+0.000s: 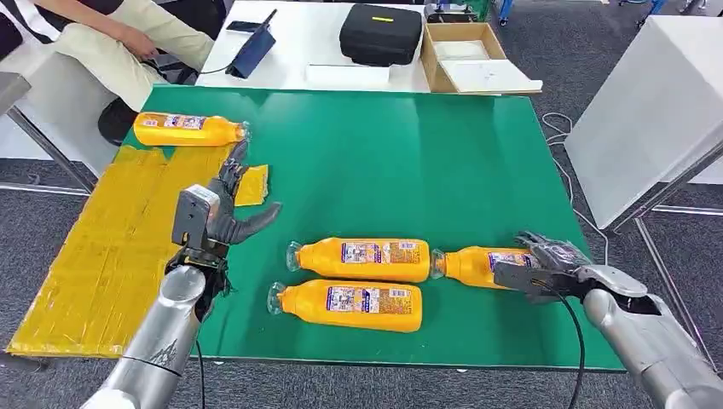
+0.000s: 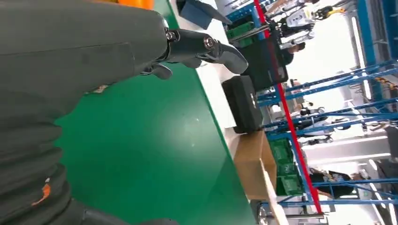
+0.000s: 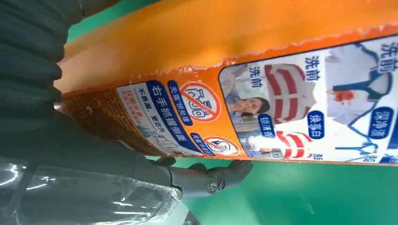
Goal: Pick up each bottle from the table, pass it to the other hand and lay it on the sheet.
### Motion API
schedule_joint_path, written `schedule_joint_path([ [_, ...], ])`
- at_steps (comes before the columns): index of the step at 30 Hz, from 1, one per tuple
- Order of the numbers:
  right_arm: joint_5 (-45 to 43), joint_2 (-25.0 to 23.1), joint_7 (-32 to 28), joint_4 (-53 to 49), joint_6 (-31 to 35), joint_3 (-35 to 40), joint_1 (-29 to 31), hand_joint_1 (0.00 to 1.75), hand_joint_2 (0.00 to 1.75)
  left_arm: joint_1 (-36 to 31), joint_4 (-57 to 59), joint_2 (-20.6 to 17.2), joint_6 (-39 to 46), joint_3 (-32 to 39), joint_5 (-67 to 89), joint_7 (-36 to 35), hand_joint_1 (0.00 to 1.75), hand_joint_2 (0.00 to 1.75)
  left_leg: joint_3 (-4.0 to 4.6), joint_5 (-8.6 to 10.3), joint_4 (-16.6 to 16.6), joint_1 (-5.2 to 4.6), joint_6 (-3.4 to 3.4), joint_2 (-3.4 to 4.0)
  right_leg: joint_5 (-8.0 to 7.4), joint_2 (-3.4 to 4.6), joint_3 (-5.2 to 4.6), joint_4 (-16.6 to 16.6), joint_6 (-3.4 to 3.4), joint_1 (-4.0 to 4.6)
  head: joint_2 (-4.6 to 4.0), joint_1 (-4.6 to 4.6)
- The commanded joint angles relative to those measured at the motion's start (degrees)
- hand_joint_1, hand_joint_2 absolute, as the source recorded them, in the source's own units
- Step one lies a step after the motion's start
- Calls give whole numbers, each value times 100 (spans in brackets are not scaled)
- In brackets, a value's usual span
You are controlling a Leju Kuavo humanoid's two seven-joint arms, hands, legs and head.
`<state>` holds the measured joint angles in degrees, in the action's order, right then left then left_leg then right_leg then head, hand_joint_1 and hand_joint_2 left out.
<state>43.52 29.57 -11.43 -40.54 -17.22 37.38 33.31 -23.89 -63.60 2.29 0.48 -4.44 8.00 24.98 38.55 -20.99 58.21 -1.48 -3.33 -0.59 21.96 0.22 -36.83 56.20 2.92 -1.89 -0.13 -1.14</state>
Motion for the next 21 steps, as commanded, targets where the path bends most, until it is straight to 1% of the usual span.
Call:
schedule_joint_path([
  [1,31,-406,-56,590,188,-28,-181,0,175,-63,404,20,39,276,10,42,0,175,-45,-13,-10,17,31,3,8,-2,50,-21,-25,18,0,0],
  [2,31,-424,-39,585,219,-40,-197,0,175,-53,402,13,40,278,9,51,0,175,-36,-9,-9,15,24,1,5,-3,40,-18,-19,15,0,0],
  [3,33,-441,-27,580,234,-42,-204,0,175,-43,399,7,42,283,7,59,0,175,-75,-18,-21,23,47,4,11,-5,81,-35,-38,25,0,2],
  [4,36,-450,-16,571,245,-48,-199,0,175,-35,396,7,42,285,6,62,0,175,-47,-11,-11,18,29,3,6,-2,52,-23,-24,19,0,0],
  [5,48,-450,8,558,265,-70,-201,0,175,-34,388,10,41,285,6,62,0,175,-64,-15,-15,22,40,7,9,-1,67,-29,-33,23,0,0],
  [6,48,-450,8,558,265,-70,-201,0,175,-34,388,10,41,285,6,62,0,175,-36,-8,-7,15,22,5,4,1,37,-16,-19,15,0,0],
  [7,53,-445,16,557,258,-73,-190,0,175,-38,387,13,40,284,6,61,0,175,-53,-13,-11,18,33,9,6,3,54,-22,-27,19,0,0],
  [9,53,-445,16,557,258,-73,-190,0,175,-38,387,13,40,284,6,61,0,175,-34,-7,-4,13,20,6,2,1,31,-13,-17,13,0,0],
  [10,53,-445,16,557,258,-73,-190,0,175,-38,387,13,40,284,6,61,0,175,-54,-11,-10,20,35,8,5,0,53,-22,-29,21,0,2],
  [12,53,-445,16,557,258,-73,-190,0,175,-38,387,13,40,284,6,61,0,175,-37,-6,-5,13,18,6,1,1,33,-13,-15,13,0,2],
  [13,53,-445,16,557,258,-73,-190,0,175,-38,387,13,40,284,6,61,0,175,-56,-10,-10,18,32,7,4,-1,53,-21,-27,19,0,0],
  [17,53,-445,16,557,258,-73,-190,0,175,-38,387,13,40,284,6,61,0,175,-53,-8,-8,16,26,6,2,0,50,-18,-22,17,0,0],
  [18,53,-445,16,557,258,-73,-190,0,175,-38,387,13,40,284,6,61,0,175,-82,-15,-20,24,50,8,7,-3,81,-35,-41,26,0,2],
  [19,70,-458,16,533,291,-99,-185,14,175,-36,378,11,38,283,6,61,0,175,-53,-8,-8,16,24,7,1,1,50,-19,-21,17,0,0],
  [20,74,-469,16,525,298,-102,-177,68,175,-35,378,11,37,283,6,61,0,175,-66,-11,-12,20,35,7,4,-1,64,-25,-29,21,0,2],
  [21,83,-503,9,506,348,-143,-176,140,175,-28,369,11,35,282,7,67,0,175,-56,-9,-8,18,27,10,2,3,53,-20,-23,18,0,0],
])
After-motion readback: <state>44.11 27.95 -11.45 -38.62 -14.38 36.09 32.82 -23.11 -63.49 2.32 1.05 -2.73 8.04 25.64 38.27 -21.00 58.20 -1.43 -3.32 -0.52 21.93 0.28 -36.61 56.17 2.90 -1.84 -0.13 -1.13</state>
